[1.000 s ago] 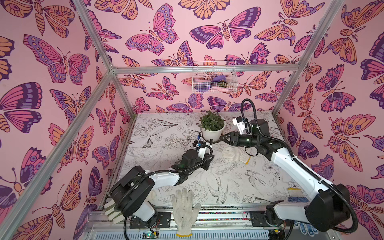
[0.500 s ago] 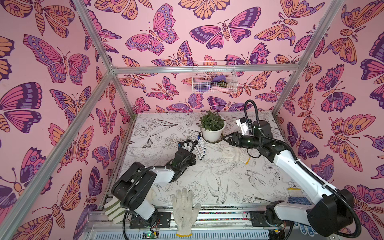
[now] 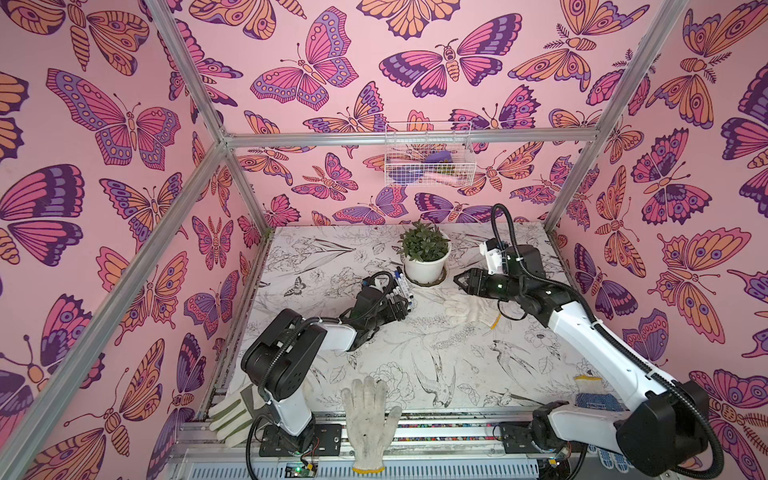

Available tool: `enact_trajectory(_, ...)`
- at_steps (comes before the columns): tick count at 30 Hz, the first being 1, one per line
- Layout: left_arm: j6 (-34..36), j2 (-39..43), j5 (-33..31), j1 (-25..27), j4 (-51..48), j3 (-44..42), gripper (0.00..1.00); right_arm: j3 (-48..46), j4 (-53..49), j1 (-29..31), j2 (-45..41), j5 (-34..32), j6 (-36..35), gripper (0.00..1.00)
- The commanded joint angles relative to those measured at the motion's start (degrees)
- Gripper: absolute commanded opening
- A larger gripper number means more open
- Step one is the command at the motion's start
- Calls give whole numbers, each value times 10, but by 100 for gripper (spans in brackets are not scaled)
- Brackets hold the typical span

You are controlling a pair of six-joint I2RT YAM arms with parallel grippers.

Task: Insert the pens into the pen caps

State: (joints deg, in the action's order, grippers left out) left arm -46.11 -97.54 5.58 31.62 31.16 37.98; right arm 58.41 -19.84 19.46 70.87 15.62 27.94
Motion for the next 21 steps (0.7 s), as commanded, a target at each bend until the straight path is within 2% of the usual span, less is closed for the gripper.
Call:
enact_trajectory(1, 57, 71, -50, -2, -4, -29, 99, -30, -31, -7, -13, -251, -47, 59)
enact_trajectory(4, 133, 168, -145, -3, -60, -44, 99, -49, -37, -8, 3, -416, -87, 59)
enact_trajectory(6, 190, 227, -208, -14, -134, -40, 99, -74, 1, -12, 15, -476, -127, 61)
enact_trajectory(8, 235, 281, -264, -39, -216, -26, 99, -104, 54, -21, 27, -505, -163, 61)
enact_trajectory(12, 296, 310, -349, -129, -301, -19, 99, -193, 274, -38, 66, -547, -227, 66)
enact_trajectory(15, 321, 297, -398, -187, -290, -36, 99, -240, 401, -61, 105, -537, -218, 67)
enact_trajectory(17, 309, 297, -410, -219, -282, -41, 99, -277, 510, -66, 130, -527, -244, 68)
enact_trajectory(19, 347, 292, -410, -234, -196, -78, 99, -302, 571, -60, 130, -501, -294, 69)
enact_trajectory(20, 377, 283, -416, -237, -136, -103, 99, -322, 603, -72, 133, -451, -297, 72)
enact_trajectory(21, 390, 271, -424, -242, -88, -123, 99, -336, 648, -83, 143, -441, -294, 99)
